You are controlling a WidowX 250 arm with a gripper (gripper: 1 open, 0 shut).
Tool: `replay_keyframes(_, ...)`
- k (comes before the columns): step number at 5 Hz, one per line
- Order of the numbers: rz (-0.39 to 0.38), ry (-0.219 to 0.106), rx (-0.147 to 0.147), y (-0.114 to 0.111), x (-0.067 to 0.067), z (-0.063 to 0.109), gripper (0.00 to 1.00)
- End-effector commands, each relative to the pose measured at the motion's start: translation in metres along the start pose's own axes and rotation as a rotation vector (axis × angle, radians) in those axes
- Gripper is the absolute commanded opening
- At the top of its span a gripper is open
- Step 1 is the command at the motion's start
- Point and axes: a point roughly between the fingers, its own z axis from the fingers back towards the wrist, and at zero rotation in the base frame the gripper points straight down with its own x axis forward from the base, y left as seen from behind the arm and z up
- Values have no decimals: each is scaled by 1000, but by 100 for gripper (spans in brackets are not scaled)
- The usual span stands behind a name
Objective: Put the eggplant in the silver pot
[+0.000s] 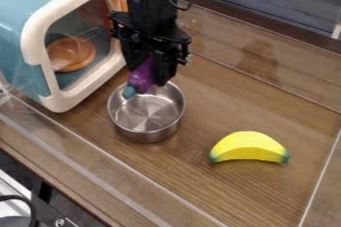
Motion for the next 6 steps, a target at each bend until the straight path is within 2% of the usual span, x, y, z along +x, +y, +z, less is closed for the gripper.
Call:
replay_keyframes(1,-2,-33,12,5,2,6,0)
replay_keyframes(6,18,-35,10,6,-2,-7,0)
